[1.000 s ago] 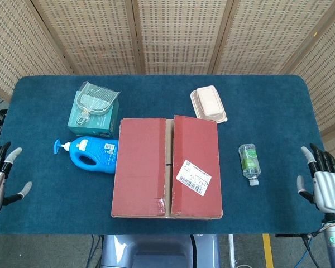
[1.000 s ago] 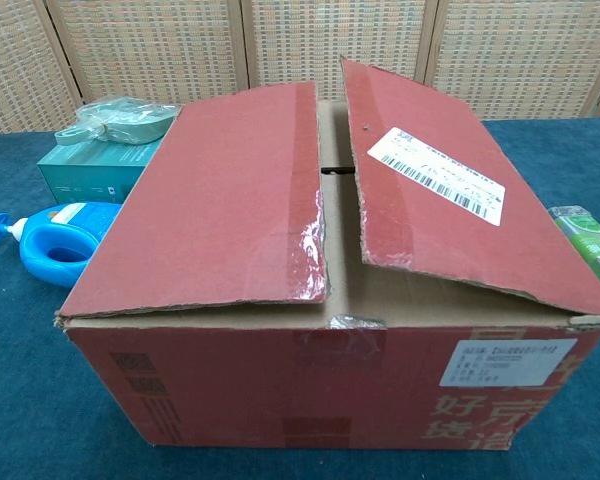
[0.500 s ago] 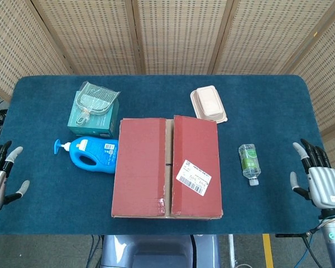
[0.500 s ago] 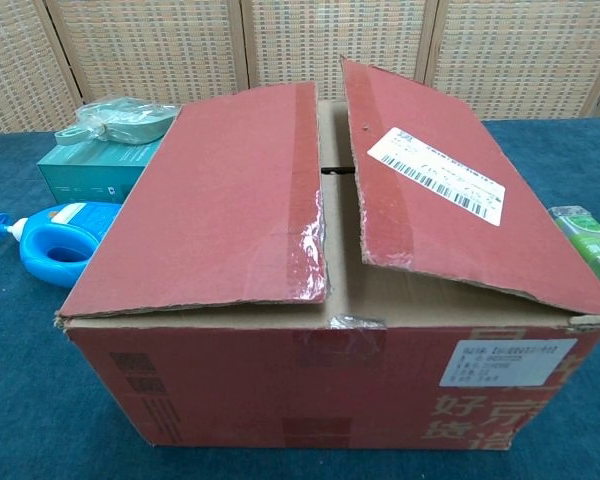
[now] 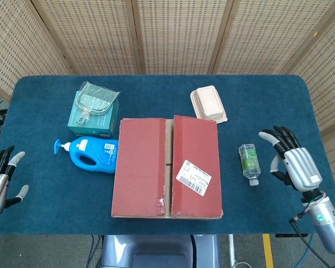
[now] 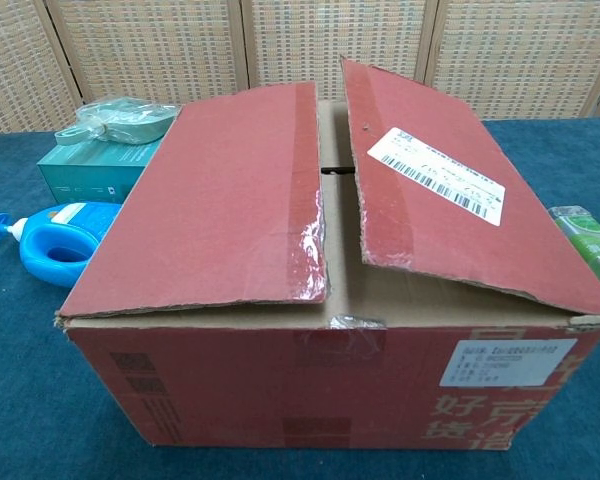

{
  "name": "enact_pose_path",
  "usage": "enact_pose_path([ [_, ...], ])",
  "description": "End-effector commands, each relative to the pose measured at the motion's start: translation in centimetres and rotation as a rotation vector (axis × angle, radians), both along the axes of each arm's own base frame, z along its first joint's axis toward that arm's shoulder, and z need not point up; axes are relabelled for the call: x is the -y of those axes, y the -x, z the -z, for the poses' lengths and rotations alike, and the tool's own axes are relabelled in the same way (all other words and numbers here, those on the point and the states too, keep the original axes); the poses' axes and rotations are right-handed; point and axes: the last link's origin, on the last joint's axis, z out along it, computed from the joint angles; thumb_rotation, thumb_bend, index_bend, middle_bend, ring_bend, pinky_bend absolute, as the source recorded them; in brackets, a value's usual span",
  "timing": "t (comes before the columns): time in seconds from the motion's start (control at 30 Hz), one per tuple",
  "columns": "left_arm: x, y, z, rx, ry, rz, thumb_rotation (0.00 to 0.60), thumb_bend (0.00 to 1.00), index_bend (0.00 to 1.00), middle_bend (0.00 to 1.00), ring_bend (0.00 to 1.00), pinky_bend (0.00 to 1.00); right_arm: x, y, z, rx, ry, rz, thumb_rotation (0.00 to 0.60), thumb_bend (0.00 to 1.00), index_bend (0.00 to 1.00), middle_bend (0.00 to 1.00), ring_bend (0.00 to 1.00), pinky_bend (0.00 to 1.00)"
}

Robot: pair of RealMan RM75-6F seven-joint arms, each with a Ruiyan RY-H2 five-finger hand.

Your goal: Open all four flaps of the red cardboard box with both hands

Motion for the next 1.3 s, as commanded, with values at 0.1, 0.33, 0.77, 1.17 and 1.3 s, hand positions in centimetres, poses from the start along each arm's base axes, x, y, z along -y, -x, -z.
enact_pose_path([
  [0.1, 0.3, 0.1, 0.6, 0.013, 0.036, -0.004, 0.584, 0.33, 0.12, 0.00, 0.00, 0.00, 1.6, -3.4, 1.0, 0.061, -0.083, -0.110, 0.600, 1.00, 0.21, 0.22, 0.00, 0.00],
  [0.33, 0.7, 0.3, 1.4, 0.019, 0.071, -0.011, 0.583, 0.33, 0.12, 0.00, 0.00, 0.00, 2.8, -7.0, 2.8, 0.067, -0.189, -0.212, 0.600, 1.00, 0.26, 0.27, 0.00, 0.00],
  [0.77, 0.5, 0.8, 2.2, 0.036, 0.086, -0.008, 0.583, 0.33, 0.12, 0.00, 0.00, 0.00, 3.5, -12.3, 5.8, 0.026, -0.322, -0.338, 0.600, 1.00, 0.28, 0.29, 0.00, 0.00],
  [1.17, 0.2, 0.9, 2.6, 0.038, 0.097, -0.007, 0.583, 0.33, 0.12, 0.00, 0.00, 0.00, 4.0, -16.0, 8.5, 0.002, -0.390, -0.402, 0.600, 1.00, 0.28, 0.29, 0.00, 0.00],
  [1.3, 0.1, 0.8, 2.7, 0.037, 0.101, 0.000, 0.583, 0.33, 0.12, 0.00, 0.00, 0.00, 4.1, -16.8, 9.1, -0.012, -0.396, -0.416, 0.600, 1.00, 0.28, 0.29, 0.00, 0.00],
])
